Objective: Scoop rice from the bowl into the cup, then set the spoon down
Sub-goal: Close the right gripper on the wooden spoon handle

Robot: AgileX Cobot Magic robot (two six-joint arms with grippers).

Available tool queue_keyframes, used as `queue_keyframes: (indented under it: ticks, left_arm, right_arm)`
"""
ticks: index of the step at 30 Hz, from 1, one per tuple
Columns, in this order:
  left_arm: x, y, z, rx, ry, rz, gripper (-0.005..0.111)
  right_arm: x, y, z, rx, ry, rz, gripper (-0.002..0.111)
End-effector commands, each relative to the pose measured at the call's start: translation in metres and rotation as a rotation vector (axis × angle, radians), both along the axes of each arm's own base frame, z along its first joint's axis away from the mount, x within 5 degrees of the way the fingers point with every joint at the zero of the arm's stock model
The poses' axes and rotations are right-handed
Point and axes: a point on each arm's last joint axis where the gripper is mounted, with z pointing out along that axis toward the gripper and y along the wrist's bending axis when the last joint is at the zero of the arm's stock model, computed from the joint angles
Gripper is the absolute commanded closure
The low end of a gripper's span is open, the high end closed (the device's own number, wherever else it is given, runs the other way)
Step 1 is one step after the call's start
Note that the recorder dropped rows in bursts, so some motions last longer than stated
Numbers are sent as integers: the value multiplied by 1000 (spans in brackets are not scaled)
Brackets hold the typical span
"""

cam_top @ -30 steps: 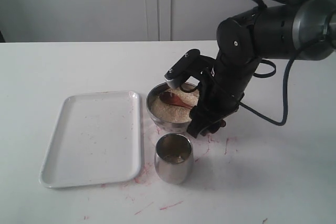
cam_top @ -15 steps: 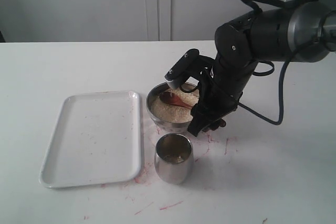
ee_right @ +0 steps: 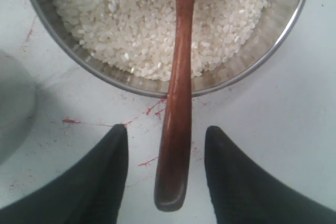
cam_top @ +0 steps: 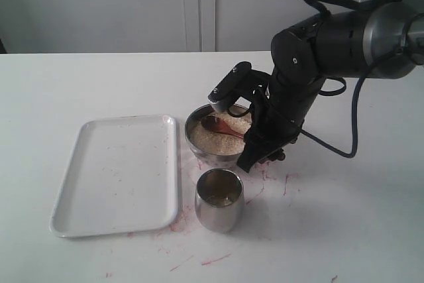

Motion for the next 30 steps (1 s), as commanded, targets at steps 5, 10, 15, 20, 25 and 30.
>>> queue_keyframes:
  ticks: [5,10,15,20,25,30]
  left_arm:
    - [-1,0,-7,-5,57,-2,92]
    - [-1,0,-7,-5,57,-2,92]
    - [-1,0,-7,-5,57,-2,92]
    - [-1,0,-7,-5,57,-2,92]
    - [-1,0,-7,-5,57,-2,92]
    - [-1,0,-7,-5,57,-2,92]
  right_arm:
    - [2,-1,-7,-13,7,1,64]
    - [3,0,-9,-13,4,2,64]
    - [3,0,-9,-12,3,2,66]
    - [3,0,-9,-12,3,2,76]
    - [3,0,-9,-15,2,5,82]
    - [3,-1,-9,-20,3,7,88]
